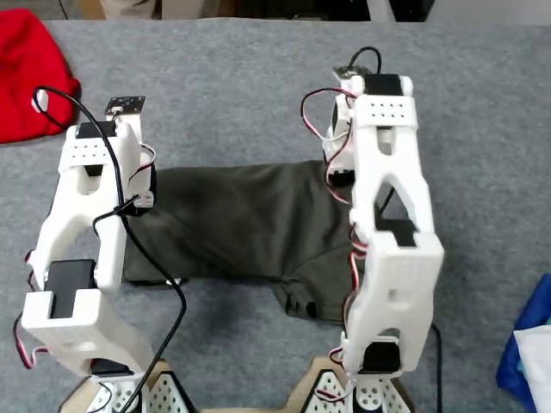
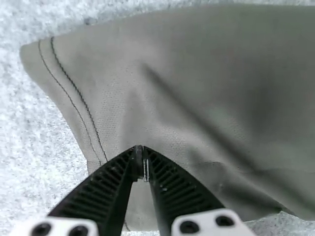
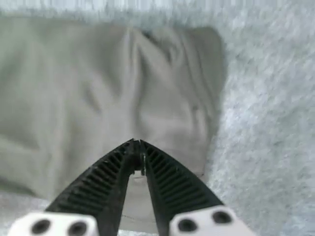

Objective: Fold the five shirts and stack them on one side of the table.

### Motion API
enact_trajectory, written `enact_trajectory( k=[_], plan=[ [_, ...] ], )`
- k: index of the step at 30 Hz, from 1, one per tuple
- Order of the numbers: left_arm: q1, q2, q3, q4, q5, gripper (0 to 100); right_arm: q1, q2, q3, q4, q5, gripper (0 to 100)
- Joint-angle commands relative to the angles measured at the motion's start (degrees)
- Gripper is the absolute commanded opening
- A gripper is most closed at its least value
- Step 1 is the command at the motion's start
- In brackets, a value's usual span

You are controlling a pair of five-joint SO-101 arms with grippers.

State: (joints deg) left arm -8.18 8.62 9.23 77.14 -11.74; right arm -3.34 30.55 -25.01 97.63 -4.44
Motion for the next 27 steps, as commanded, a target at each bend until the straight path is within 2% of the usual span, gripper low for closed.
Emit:
enact_trajectory(
  k=[1,7,17,21,27],
  plan=[
    [0.0,-0.5,-2.6,-0.1,-0.4,2,-1.4,-6.8,11.7,-5.9,0.4,0.5],
    [0.2,-0.5,-2.6,-0.1,-0.3,2,-1.5,-6.9,23.9,-23.6,0.8,0.5],
    [0.2,-0.5,-2.5,-0.1,0.0,2,-1.3,-3.7,24.8,-40.5,6.3,0.5],
    [0.1,-0.5,-2.5,-0.1,-0.2,2,-1.0,-2.1,22.3,-39.7,7.5,0.5],
    [0.1,0.0,-2.5,-0.1,-0.3,2,-1.0,-5.1,18.0,-30.0,9.2,0.5]
  ],
)
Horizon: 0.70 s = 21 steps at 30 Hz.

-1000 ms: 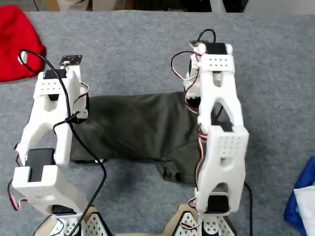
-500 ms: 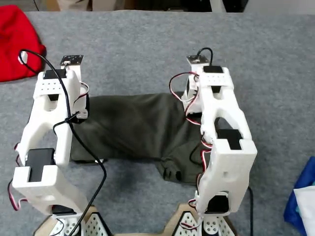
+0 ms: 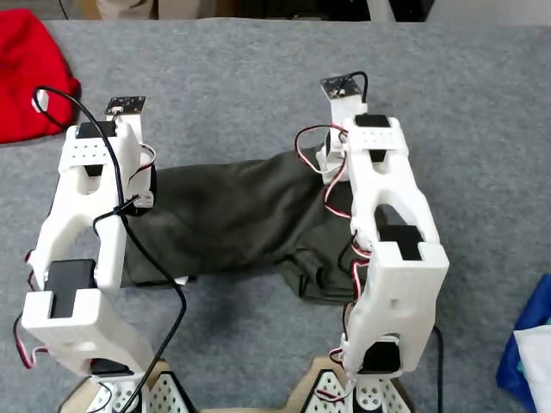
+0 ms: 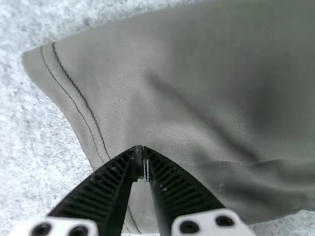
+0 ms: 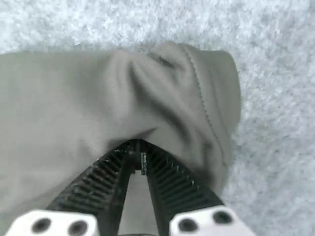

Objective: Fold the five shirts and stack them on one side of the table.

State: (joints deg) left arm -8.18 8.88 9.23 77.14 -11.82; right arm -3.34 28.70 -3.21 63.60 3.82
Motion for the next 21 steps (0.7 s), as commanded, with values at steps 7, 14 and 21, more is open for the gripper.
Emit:
enact_trajectory(
  k=[7,14,21],
  plan=[
    [-1.1,-0.1,0.2,-7.0,0.1,2,-1.5,-16.9,0.4,9.5,3.3,0.5],
    [-4.1,2.9,0.7,-13.5,0.2,2,-1.5,-25.3,11.0,0.7,3.3,0.5],
    [-7.5,15.2,-9.8,-17.1,0.3,2,-1.3,-25.7,15.4,-3.4,3.3,0.5]
  ],
)
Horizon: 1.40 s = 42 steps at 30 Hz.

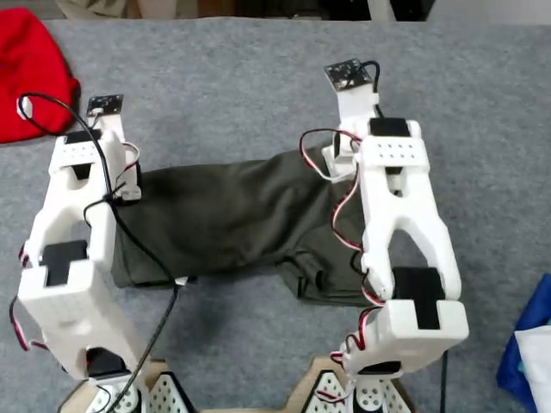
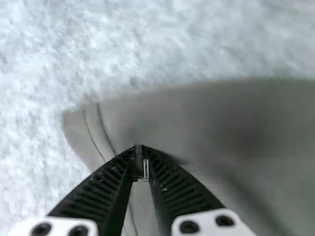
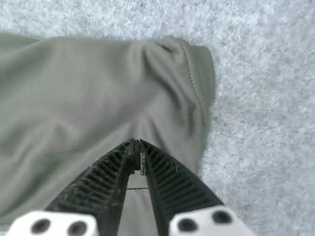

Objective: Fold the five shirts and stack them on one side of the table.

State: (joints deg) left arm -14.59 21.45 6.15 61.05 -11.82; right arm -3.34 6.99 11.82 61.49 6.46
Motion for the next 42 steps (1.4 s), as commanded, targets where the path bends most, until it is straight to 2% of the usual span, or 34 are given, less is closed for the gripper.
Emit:
enact_trajectory(
  k=[1,7,11,16,21,26,29,35,42],
  plan=[
    [-1.3,3.8,-8.9,-1.0,0.3,2,-1.3,-4.0,0.7,-1.2,0.7,0.5],
    [-1.1,8.3,-21.2,2.1,0.0,2,-1.4,-4.0,2.0,-1.1,0.9,0.5],
    [0.0,11.3,-25.2,2.8,-0.2,2,-1.3,-4.1,2.6,-0.3,3.8,0.5],
    [-0.1,12.2,-26.6,8.6,-1.5,2,-1.5,-9.0,3.8,4.3,14.1,0.6],
    [-0.4,11.8,-27.4,16.4,-3.1,2,-1.5,-22.6,12.2,6.0,26.5,0.6],
    [-0.4,10.3,-26.2,21.5,-3.1,2,-3.8,-32.6,24.1,3.5,28.5,0.6],
    [-0.4,10.2,-23.6,19.0,-3.1,2,-5.2,-34.5,29.7,1.8,28.4,0.6],
    [-0.4,10.4,-16.2,3.4,-3.2,2,-5.1,-38.5,34.9,1.9,28.7,0.6],
    [-0.4,10.4,-17.1,-4.7,-3.2,2,-3.0,-46.4,40.5,2.0,28.8,0.6]
  ],
)
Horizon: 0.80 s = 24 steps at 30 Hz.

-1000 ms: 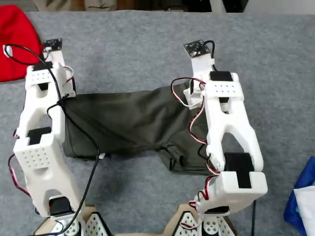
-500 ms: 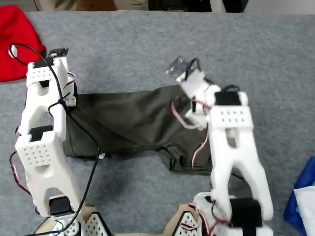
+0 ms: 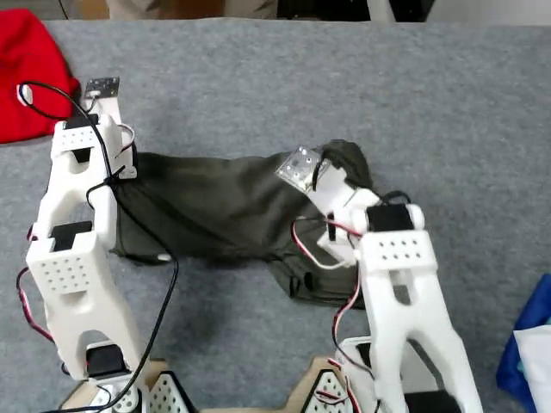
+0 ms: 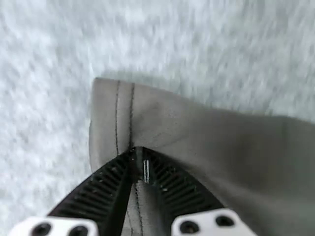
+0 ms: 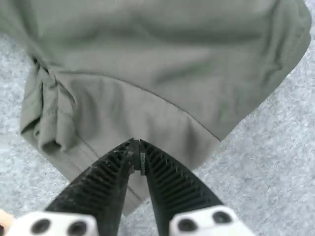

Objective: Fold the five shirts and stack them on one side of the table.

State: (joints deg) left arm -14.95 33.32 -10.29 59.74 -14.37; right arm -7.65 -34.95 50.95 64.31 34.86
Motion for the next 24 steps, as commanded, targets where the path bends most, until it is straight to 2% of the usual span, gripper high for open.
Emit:
enact_trajectory(
  k=[1,6,10,17,24],
  plan=[
    [0.0,-1.5,-0.6,-3.8,-0.6,2,1.4,-5.5,2.2,-0.8,0.4,0.6],
    [-1.1,-2.0,-2.3,-3.0,-0.5,2,1.1,-10.2,6.1,-0.8,0.4,0.6],
    [-2.2,-2.0,-8.4,5.0,-0.6,2,-0.1,-13.3,8.9,-0.7,0.9,0.8],
    [-2.6,-2.1,-20.1,25.8,-7.0,2,-3.0,-18.2,14.2,7.9,19.6,0.9],
    [-4.5,-7.2,-22.5,34.9,-9.2,2,-5.8,-20.7,13.8,9.2,20.5,17.5]
  ],
)
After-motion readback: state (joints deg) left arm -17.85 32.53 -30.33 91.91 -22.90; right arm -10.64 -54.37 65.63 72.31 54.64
